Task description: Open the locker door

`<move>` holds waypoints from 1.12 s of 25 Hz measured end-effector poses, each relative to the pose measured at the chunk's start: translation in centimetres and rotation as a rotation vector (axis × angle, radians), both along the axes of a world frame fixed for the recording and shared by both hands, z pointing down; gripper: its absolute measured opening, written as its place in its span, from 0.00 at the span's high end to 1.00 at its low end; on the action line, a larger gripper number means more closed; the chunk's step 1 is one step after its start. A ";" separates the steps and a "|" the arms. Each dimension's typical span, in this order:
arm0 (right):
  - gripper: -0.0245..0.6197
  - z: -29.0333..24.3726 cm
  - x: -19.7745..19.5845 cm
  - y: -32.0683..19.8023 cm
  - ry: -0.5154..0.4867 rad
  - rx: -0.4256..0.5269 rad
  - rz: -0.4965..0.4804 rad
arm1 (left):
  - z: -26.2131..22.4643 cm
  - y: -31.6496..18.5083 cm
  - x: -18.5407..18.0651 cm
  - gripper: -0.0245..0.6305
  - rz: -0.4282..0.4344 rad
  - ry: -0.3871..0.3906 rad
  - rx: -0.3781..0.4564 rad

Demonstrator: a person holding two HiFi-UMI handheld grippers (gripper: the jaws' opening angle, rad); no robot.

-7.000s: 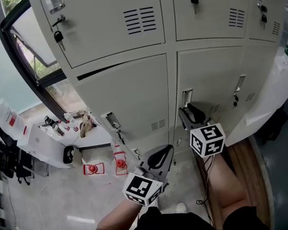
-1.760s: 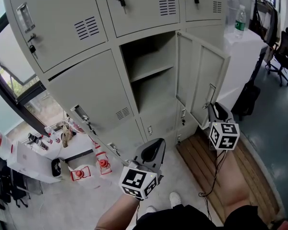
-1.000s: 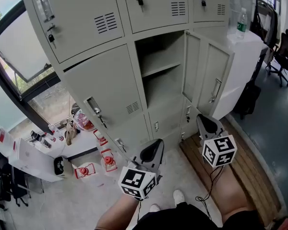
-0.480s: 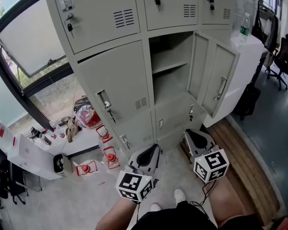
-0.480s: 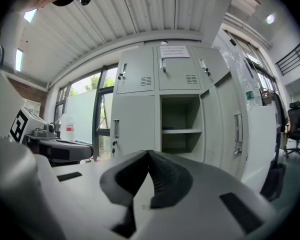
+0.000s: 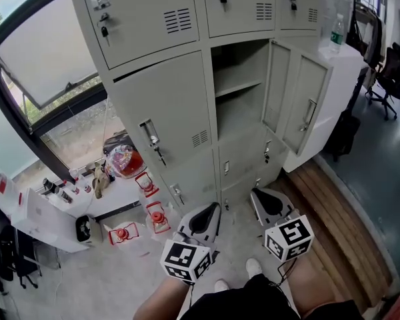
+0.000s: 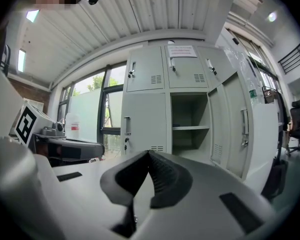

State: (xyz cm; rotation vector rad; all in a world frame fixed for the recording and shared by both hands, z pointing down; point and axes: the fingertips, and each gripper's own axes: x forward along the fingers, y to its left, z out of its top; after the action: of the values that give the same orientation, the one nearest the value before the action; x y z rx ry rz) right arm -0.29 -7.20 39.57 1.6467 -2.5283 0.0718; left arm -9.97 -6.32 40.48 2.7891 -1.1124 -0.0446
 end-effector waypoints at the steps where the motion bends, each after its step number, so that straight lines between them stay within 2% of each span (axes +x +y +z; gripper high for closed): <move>1: 0.88 0.0 -0.2 0.2 -0.002 0.001 0.000 | 0.1 0.2 -0.1 0.94 0.002 -0.001 -0.001; 10: 0.88 0.0 -1.4 0.9 -0.005 0.002 0.001 | -0.3 0.6 -1.3 0.94 0.005 0.008 0.009; 28: 0.88 -0.1 -0.6 2.5 0.008 0.003 0.026 | -0.4 2.1 -0.4 0.94 0.036 0.015 0.015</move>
State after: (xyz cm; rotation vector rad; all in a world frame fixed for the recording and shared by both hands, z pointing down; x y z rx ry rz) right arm -0.91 -4.69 39.44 1.6772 -2.5024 0.0636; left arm -10.32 -4.24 40.10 2.8164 -1.0618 -0.0706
